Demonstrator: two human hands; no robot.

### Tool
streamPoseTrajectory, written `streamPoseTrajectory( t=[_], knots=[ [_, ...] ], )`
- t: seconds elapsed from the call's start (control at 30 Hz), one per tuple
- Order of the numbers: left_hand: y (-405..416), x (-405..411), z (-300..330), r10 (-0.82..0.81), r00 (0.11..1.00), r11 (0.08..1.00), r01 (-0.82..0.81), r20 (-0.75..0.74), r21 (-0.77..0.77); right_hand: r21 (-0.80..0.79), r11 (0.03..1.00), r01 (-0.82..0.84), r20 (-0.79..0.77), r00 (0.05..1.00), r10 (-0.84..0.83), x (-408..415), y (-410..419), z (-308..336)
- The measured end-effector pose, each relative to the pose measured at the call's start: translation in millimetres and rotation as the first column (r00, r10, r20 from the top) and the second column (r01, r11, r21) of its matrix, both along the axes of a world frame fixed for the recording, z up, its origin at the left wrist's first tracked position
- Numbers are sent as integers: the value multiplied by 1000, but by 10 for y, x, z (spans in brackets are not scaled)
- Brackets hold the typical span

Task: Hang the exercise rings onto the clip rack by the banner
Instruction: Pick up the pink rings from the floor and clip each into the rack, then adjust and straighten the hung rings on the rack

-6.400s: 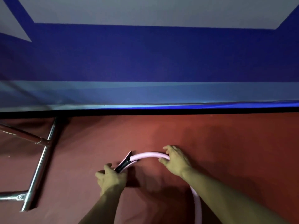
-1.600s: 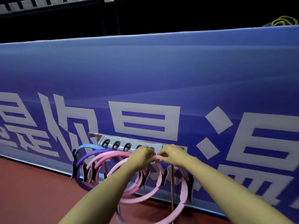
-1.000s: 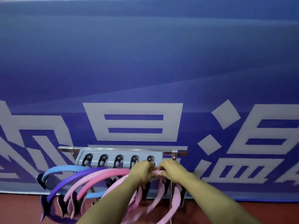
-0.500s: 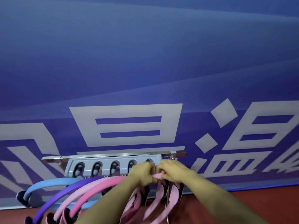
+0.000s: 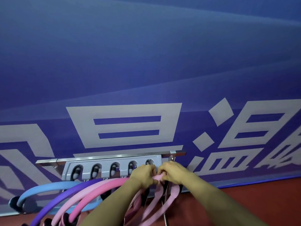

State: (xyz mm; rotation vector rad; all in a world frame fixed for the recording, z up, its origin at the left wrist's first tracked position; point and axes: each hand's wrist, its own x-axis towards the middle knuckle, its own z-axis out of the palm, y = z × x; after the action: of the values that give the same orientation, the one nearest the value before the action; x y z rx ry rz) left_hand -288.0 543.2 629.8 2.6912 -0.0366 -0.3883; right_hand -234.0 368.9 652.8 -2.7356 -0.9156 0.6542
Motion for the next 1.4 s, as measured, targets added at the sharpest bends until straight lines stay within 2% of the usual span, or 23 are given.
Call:
streamPoseTrajectory(
  t=[0.4,0.53,0.6,0.67,0.73,0.8,0.9,1.0,1.1,1.4],
  knots=[
    [14,-52,-77,-47,999,998,46,7,40,38,993,111,8,994,-112,-221,-52,-26],
    [18,-60,-57,-43,999,999,43,8,15,66,973,220,-27,975,-219,-270,-69,13],
    [21,-68,-40,3,1000,998,-2,6,-65,94,955,280,-51,960,-276,-300,-81,10],
    [24,-84,-19,98,995,971,-95,5,-219,146,935,322,-70,946,-315,-338,-78,36],
    [33,-122,7,224,974,894,-209,-8,-395,211,913,349,-80,937,-340,-398,-58,103],
    [70,-193,46,323,945,775,-297,-54,-557,251,907,339,-74,941,-332,-474,-32,198],
    [145,-343,83,386,921,668,-319,-53,-673,292,904,312,-60,949,-308,-607,-36,331],
    [148,-595,214,416,907,638,-346,-70,-688,339,892,298,-46,952,-301,-790,-72,404],
    [154,-863,298,432,901,667,-350,-42,-658,381,881,281,-32,956,-291,-990,-114,426],
    [158,-1802,437,537,841,671,-381,62,-636,585,759,286,-104,955,-279,-1639,-33,528]
  ],
)
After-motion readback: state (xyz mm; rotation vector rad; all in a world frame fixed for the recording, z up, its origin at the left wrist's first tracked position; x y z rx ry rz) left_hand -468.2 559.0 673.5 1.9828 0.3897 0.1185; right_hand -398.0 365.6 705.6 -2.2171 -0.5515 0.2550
